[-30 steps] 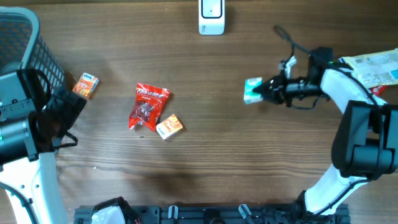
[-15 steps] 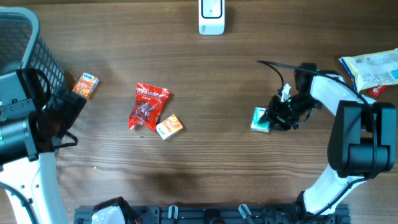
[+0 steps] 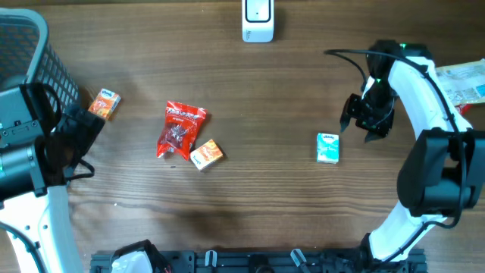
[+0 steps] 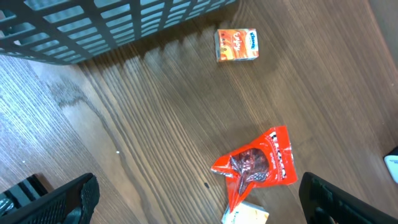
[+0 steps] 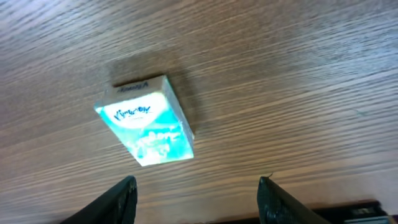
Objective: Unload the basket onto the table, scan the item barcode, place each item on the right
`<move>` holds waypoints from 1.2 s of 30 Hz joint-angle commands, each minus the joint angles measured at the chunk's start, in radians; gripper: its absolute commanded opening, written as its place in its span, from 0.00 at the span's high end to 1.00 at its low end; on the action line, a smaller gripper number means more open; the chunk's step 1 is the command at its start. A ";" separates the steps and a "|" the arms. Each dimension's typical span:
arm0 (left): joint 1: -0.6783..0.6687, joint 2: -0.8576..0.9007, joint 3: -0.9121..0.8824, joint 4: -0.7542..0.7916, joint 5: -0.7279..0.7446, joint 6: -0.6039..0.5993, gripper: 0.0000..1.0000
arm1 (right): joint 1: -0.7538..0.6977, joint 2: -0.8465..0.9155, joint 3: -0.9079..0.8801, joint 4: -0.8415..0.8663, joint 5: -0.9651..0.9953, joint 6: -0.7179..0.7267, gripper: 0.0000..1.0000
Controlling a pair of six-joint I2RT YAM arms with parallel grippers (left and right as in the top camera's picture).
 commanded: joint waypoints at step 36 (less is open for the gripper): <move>0.007 0.000 0.000 0.014 0.008 0.000 0.00 | 0.532 -0.038 -0.365 0.351 0.465 0.323 0.24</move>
